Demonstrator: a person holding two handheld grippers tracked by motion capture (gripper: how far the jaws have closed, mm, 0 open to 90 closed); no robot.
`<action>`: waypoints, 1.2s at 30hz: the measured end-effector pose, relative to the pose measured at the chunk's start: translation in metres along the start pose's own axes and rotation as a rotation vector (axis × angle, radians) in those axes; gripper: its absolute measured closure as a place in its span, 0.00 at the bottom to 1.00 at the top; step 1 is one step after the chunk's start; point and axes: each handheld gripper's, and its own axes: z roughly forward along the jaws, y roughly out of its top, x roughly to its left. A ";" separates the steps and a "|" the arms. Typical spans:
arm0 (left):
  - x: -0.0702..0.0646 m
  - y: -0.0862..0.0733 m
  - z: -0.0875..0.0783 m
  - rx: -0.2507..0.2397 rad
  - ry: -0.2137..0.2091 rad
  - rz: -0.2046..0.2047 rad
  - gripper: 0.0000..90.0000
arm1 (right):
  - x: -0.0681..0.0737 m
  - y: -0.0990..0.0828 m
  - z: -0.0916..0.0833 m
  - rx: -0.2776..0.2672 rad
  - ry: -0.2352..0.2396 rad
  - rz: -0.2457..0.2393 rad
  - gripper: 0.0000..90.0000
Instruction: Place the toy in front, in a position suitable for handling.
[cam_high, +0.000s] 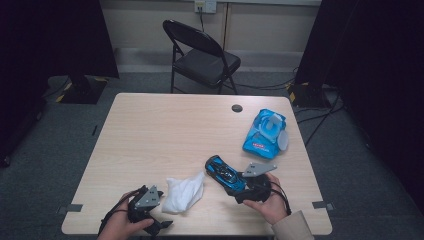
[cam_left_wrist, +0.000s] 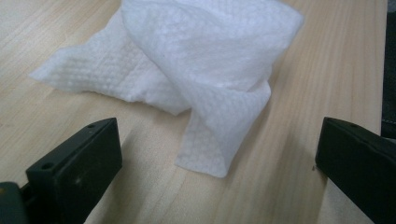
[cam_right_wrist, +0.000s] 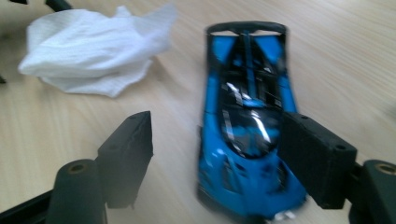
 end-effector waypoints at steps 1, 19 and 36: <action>0.000 0.000 0.000 0.000 0.000 0.000 0.00 | -0.007 -0.006 -0.005 -0.016 -0.020 0.005 0.28; 0.000 0.000 0.000 0.001 0.004 -0.003 0.00 | -0.021 -0.030 0.013 0.045 -0.043 0.023 0.18; -0.002 0.000 0.000 0.001 0.015 -0.012 0.00 | -0.010 -0.022 0.024 0.053 -0.095 -0.007 0.29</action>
